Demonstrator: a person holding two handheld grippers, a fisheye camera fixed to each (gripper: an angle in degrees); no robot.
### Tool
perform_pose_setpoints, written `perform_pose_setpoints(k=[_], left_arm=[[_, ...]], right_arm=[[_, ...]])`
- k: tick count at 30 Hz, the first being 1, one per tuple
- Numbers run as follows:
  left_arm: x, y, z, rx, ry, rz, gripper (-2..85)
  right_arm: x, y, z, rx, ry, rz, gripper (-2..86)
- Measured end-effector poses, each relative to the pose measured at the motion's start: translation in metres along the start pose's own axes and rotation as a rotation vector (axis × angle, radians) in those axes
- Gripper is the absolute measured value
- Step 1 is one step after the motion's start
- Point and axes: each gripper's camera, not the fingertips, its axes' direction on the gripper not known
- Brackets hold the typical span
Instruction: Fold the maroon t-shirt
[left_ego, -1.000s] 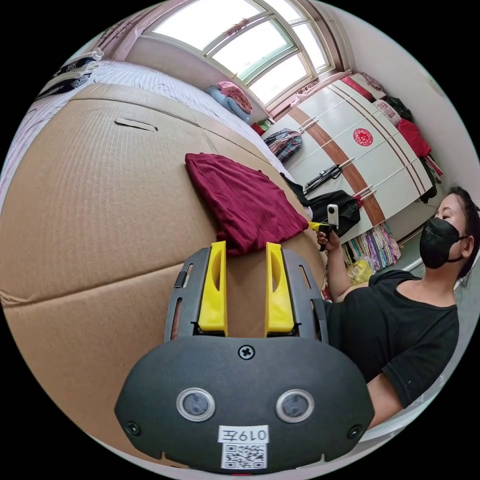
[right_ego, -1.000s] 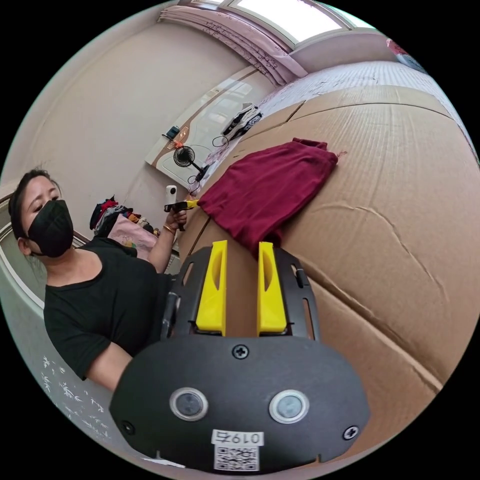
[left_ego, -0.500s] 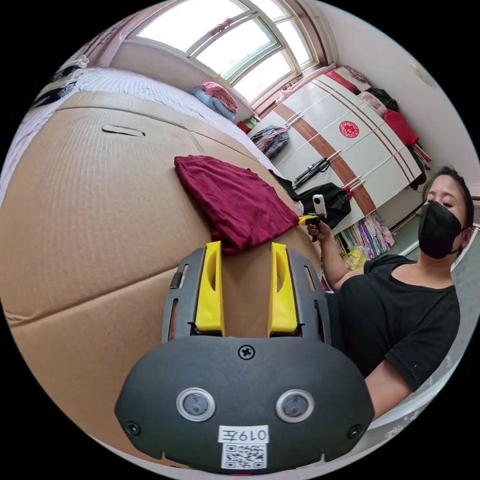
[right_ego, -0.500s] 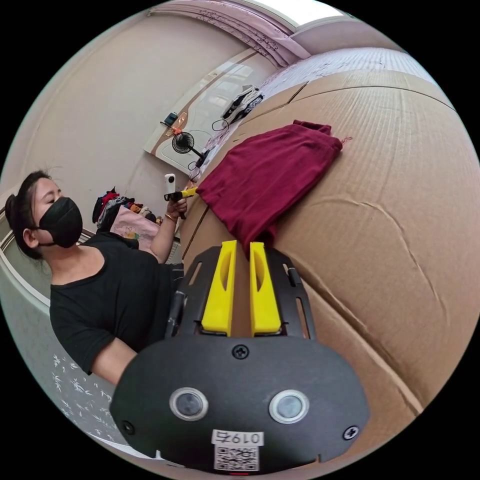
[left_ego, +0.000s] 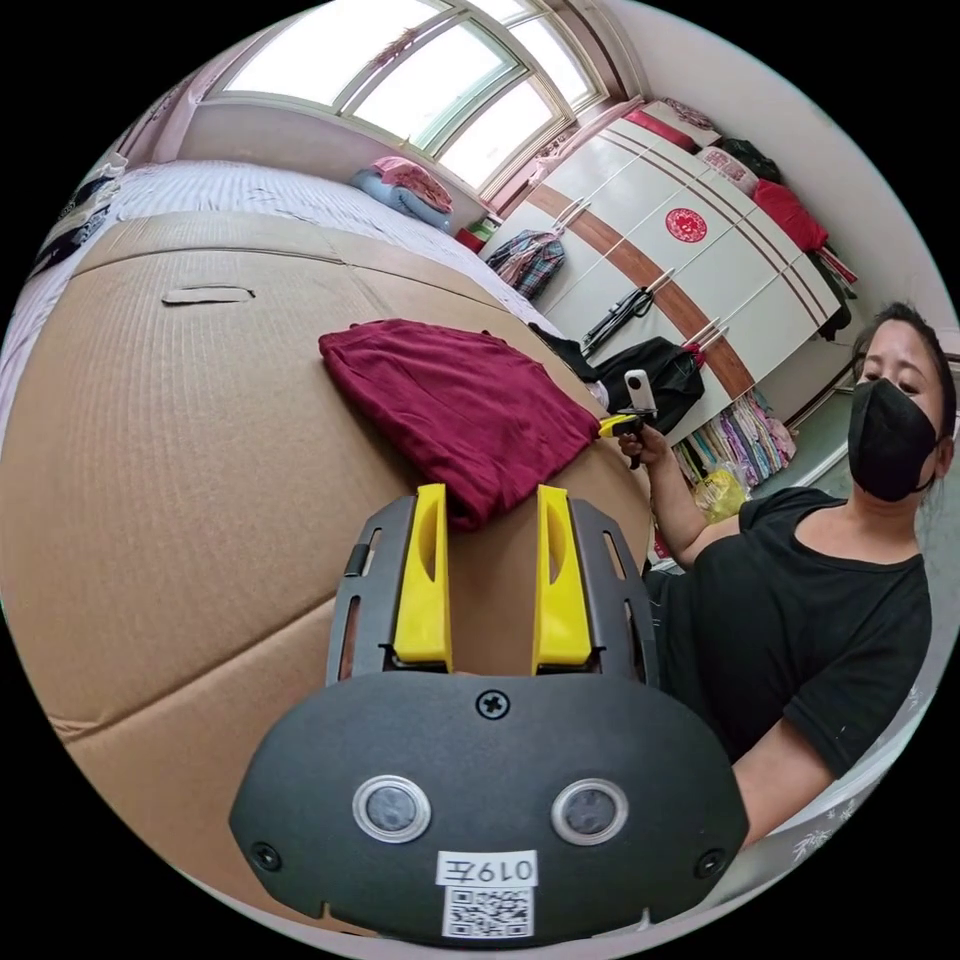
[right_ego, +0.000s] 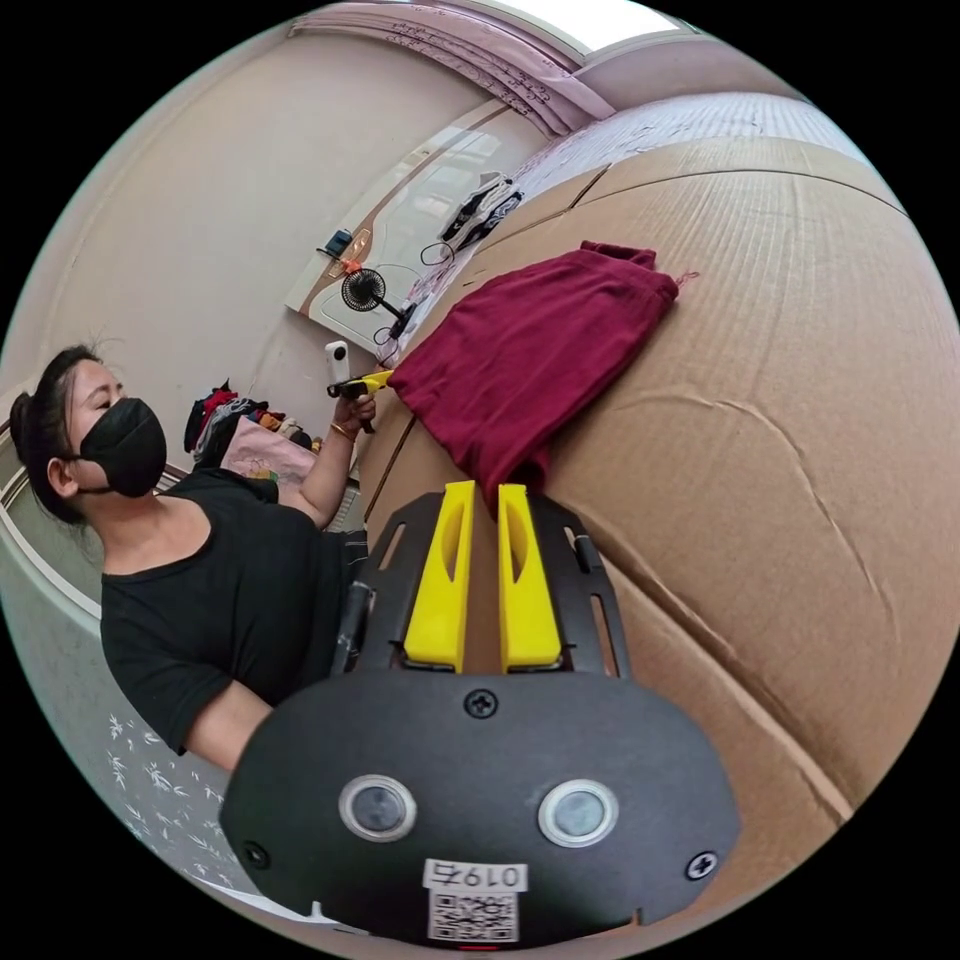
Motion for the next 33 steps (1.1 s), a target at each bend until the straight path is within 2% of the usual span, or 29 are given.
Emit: perform_pose_setpoints(k=[5,8,12,24,33], left_arm=[[0.006,0.000,-0.006,0.044,-0.027,0.019,10.1],[0.009,-0.003,-0.003,0.037,0.027,0.052,9.6],[0.005,-0.012,0.013,-0.072,-0.025,0.039,8.9],[-0.023,-0.046,0.033,-0.181,0.050,0.023,3.0],[-0.042,-0.092,0.037,-0.342,0.116,0.061,2.4]], right_arm=[[0.003,-0.008,0.005,-0.008,0.013,0.003,3.1],[0.006,-0.013,0.007,-0.011,0.011,0.005,2.8],[0.008,-0.020,0.010,-0.015,0.015,0.005,2.5],[0.020,-0.044,0.016,-0.055,0.016,0.005,0.1],[0.010,-0.098,-0.009,-0.229,0.029,-0.085,-0.4]])
